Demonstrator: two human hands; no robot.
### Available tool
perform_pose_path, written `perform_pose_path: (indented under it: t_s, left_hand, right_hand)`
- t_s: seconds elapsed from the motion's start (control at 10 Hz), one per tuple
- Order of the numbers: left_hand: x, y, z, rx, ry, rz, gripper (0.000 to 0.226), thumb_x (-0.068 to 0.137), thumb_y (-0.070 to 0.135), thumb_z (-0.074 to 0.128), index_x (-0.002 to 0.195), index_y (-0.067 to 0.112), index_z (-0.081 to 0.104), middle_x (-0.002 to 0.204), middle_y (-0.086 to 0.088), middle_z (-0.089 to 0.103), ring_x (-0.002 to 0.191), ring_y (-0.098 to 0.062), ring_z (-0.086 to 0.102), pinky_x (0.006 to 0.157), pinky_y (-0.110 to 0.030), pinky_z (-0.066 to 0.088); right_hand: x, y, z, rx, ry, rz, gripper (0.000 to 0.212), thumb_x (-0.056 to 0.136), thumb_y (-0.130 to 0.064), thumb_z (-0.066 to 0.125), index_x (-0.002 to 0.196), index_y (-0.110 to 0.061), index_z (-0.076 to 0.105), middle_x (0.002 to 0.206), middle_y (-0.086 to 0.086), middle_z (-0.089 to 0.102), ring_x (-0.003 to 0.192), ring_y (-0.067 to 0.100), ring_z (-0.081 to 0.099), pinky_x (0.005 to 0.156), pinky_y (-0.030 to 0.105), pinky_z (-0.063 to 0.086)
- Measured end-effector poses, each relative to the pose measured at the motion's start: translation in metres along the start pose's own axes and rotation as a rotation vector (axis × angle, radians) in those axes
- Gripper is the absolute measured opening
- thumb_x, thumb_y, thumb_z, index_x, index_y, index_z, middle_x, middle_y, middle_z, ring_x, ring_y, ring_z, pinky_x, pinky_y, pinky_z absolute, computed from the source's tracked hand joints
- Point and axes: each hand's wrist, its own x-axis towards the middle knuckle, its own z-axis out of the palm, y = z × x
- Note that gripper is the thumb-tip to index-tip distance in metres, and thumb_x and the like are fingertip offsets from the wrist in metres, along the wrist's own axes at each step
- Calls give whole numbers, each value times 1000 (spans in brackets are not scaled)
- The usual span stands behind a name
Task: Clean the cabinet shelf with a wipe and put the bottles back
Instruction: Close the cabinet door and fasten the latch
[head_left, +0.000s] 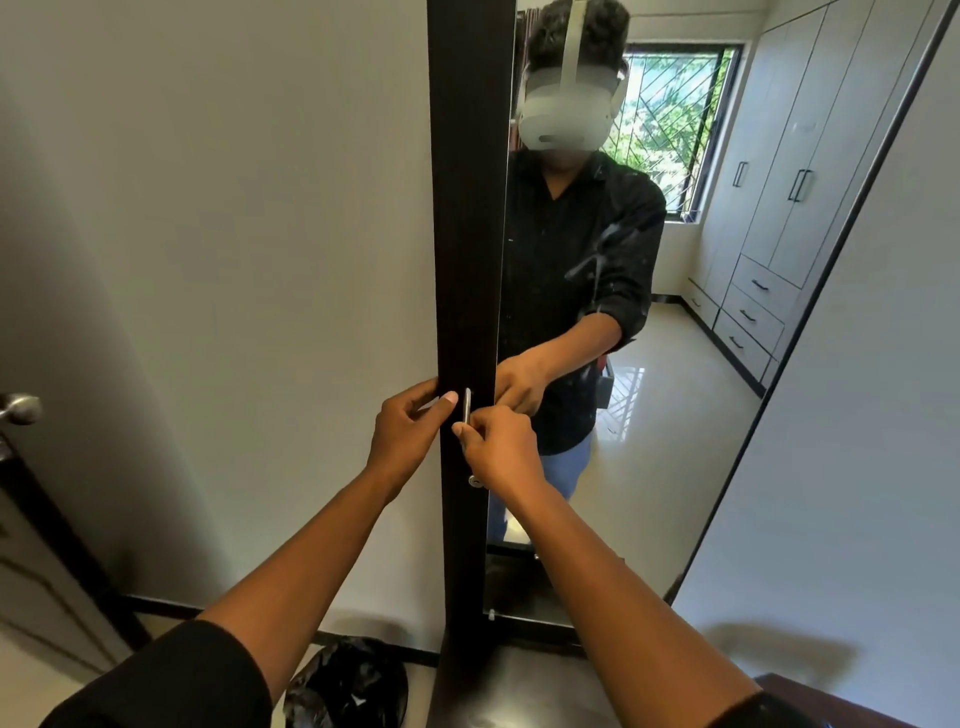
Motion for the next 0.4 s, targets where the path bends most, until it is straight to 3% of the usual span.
perform_pose_path:
  t_s: [0.2,0.3,0.4]
  left_hand:
    - [-1,12,-8,132,61,72,54,103,41,61,153,24,52,155,0,56,142,-21,54,109,-36,48]
    - [-5,21,-26,236,151,166,54,103,46,59,154,29,51,156,3,55,143,-20,54,112,-38,48]
    - [-7,46,-49,395,272,264,55,104,47,56,155,30,48,160,4,50,146,-20,50,116,-39,42]
  right_hand:
    - [-8,1,-14,-260,105,-134,37,98,-52,62,76,-23,64,65,-8,62,56,7,60,58,18,45]
    - [-12,-25,-26,-380,266,-308,51,100,-62,51,68,-24,62,56,-7,59,48,10,58,54,27,54]
    - [-2,-68,-35,-334,392,-491,50,102,-60,47,71,-25,63,57,-9,57,47,8,56,49,30,53]
